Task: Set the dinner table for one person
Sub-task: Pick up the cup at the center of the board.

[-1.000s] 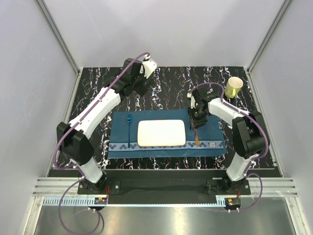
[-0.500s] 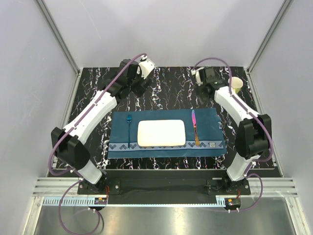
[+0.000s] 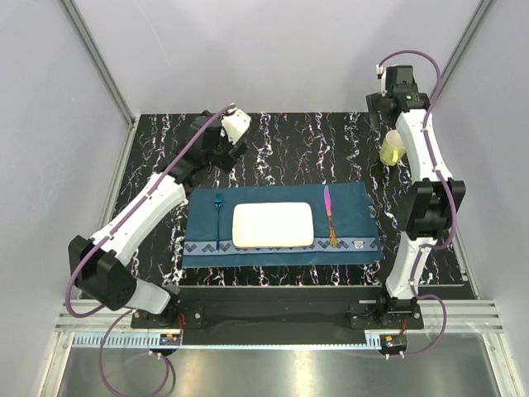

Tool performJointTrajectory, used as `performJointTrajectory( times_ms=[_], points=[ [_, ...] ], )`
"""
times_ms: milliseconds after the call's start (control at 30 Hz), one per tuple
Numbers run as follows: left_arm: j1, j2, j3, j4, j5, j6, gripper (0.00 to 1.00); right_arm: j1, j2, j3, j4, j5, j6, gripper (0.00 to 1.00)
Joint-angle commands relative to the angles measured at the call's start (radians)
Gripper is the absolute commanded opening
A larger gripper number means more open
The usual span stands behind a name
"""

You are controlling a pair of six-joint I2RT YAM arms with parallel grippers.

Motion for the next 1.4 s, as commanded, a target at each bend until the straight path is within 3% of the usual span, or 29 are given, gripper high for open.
performJointTrajectory(
  times_ms=[0,333,633,933,1367],
  points=[
    [0.005,-0.063,-0.051,0.108,-0.033,0.005,0.99,-0.011,0.068,0.109,-0.091,-0.009,0.022,0.93],
    [0.005,0.005,-0.025,0.125,-0.074,-0.004,0.99,-0.098,0.202,0.208,-0.068,0.073,0.091,0.9],
    [0.005,0.148,0.128,0.134,-0.086,-0.018,0.99,-0.114,0.24,0.294,-0.043,0.116,0.067,0.91],
    [0.005,0.239,0.242,0.129,-0.083,-0.015,0.99,-0.201,0.248,0.257,-0.069,0.085,0.061,0.88],
    [0.01,0.24,0.201,0.133,-0.102,-0.044,0.99,-0.235,0.383,0.511,-0.275,-0.123,0.084,0.88]
  ],
)
